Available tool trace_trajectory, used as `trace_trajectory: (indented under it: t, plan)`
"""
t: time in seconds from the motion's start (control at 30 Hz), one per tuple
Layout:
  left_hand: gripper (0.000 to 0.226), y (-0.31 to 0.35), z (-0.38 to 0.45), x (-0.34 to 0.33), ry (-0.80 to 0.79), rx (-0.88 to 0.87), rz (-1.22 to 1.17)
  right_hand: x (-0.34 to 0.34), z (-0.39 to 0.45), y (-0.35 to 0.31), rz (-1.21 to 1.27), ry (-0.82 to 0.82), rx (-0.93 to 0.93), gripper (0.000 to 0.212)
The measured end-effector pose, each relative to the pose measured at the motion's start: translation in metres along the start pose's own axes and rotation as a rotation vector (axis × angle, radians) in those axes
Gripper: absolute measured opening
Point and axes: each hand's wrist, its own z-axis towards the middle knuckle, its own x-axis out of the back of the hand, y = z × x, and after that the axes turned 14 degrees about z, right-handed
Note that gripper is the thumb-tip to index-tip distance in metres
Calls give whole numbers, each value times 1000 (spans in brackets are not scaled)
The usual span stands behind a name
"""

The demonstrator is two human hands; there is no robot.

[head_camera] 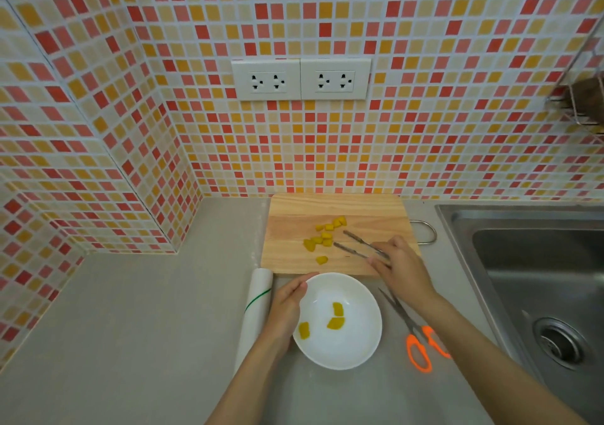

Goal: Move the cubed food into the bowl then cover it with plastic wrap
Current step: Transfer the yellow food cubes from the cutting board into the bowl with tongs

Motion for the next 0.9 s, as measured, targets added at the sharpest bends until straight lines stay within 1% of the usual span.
trace_trajectory:
  t: [0.07, 0.17, 0.53, 0.7, 0.8, 0.9]
  plan:
    - [33, -1, 0, 0, 0, -2, -8, -12, 14, 3, -28, -54, -73, 35]
    - [31, -3, 0, 0, -9, 1, -21, -28, 26, 3, -39, -87, -118, 33]
    - [30, -12, -3, 0, -103, 8, -90, -42, 37, -1, -44, -48, -89, 27]
    - [32, -10, -5, -2, -65, -17, -79, -38, 35, -6, 1, 42, -73, 22]
    - [34, -9, -6, -3, -45, -13, -94, -35, 32, -7, -2, 15, -65, 24]
    - [33, -8, -8, -4, -37, -17, -100, -34, 33, -9, -19, -35, -107, 30]
